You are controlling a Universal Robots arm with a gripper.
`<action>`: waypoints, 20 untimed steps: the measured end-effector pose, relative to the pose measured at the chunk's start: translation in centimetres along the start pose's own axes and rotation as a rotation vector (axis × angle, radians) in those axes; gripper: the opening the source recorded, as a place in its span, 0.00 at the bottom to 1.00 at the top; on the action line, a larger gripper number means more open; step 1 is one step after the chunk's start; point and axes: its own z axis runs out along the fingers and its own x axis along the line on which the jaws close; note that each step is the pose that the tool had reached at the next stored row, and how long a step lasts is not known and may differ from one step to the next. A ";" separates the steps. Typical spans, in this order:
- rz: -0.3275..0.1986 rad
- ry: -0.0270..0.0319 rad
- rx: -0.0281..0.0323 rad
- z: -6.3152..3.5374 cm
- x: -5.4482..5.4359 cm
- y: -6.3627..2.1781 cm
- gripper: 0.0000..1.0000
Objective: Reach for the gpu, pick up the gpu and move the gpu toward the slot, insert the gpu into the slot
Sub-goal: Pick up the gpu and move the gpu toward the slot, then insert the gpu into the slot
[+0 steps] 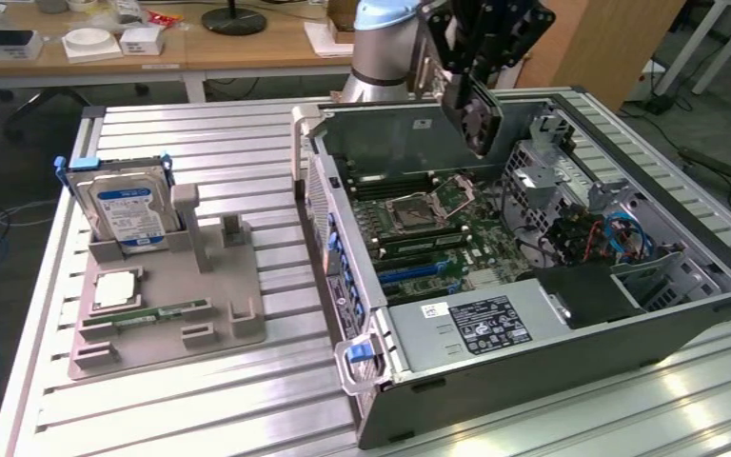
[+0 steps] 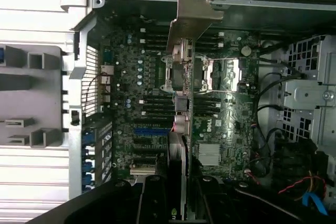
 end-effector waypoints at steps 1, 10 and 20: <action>0.000 -0.0001 -0.0003 0.04 -0.5 -0.01 0.26; 0.000 -0.0002 -0.0027 0.38 -4.3 -0.07 0.26; 0.000 -0.0001 -0.0026 0.39 -4.5 -0.07 0.26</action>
